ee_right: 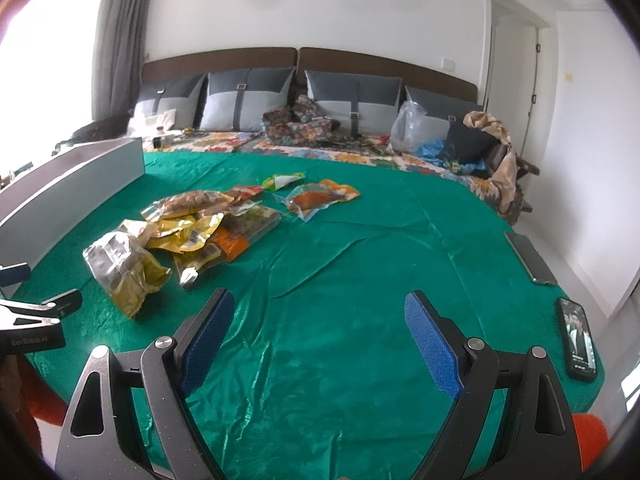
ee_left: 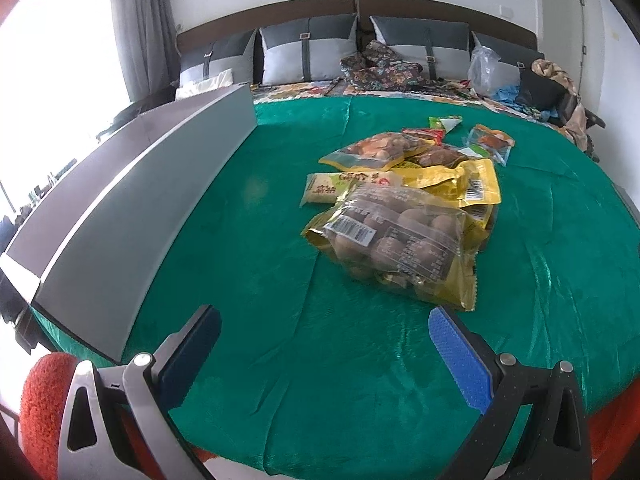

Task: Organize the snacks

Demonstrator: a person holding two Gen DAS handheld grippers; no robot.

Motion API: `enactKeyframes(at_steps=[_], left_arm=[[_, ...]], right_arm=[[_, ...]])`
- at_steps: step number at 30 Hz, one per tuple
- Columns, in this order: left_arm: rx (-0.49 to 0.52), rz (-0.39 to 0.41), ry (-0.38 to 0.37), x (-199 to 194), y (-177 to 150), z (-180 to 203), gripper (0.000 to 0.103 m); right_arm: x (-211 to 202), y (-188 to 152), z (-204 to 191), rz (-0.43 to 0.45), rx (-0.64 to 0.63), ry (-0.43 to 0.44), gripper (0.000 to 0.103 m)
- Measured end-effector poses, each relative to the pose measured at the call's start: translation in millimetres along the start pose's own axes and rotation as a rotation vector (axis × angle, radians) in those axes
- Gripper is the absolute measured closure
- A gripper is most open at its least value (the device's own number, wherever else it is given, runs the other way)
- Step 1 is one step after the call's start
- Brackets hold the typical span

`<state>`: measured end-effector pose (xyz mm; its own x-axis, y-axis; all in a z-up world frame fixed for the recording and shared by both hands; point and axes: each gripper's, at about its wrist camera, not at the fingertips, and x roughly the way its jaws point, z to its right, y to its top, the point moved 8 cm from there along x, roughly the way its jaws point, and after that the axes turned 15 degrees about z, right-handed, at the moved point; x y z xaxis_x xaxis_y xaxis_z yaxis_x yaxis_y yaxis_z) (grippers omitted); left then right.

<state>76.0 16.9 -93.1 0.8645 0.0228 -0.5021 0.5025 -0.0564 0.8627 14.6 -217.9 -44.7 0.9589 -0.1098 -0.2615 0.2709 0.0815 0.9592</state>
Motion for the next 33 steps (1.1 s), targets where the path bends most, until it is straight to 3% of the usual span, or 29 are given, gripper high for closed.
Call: enactKeyframes(at_steps=[5,9,11,13,15,17,25,30,33], left_arm=[[-0.090,-0.040,-0.014,6.6,6.0,-5.2,0.000],[-0.190,-0.083,-0.069,28.6,36.1,16.6,0.000],[-0.215,-0.096,-0.053,46.2,57.0,31.3,0.000],[-0.243,-0.171,-0.010,72.5,63.8,44.1,0.000],[-0.244,-0.253,0.026,92.2,56.2,51.7,0.000],[-0.159,-0.310,0.107,103.4,43.2,49.9,0.000],[-0.139,-0.280,0.041,77.2,20.8,-4.3,0.000],[-0.276,-0.408,-0.104,89.8,-2.6,-4.0,0.001],[-0.161,-0.412,-0.068,89.7,-7.8,14.1,0.000]], right_arm=[[1.4,-1.6,-0.4,-0.009,0.003,0.008,0.014],[4.0,-3.5,-1.9,-0.015,0.009,0.024,0.014],[6.3,-5.1,-3.7,-0.021,0.014,0.035,0.014],[6.8,-5.9,-5.0,-0.025,0.017,0.045,0.014],[5.5,-5.4,-5.7,-0.021,0.018,0.054,0.014],[4.4,-5.1,-3.6,-0.020,0.020,0.059,0.014],[13.0,-10.5,16.5,-0.050,0.113,0.055,0.014],[20.2,-17.8,17.4,-0.085,0.156,0.066,0.014],[16.9,-16.6,15.5,-0.079,0.142,0.070,0.014]])
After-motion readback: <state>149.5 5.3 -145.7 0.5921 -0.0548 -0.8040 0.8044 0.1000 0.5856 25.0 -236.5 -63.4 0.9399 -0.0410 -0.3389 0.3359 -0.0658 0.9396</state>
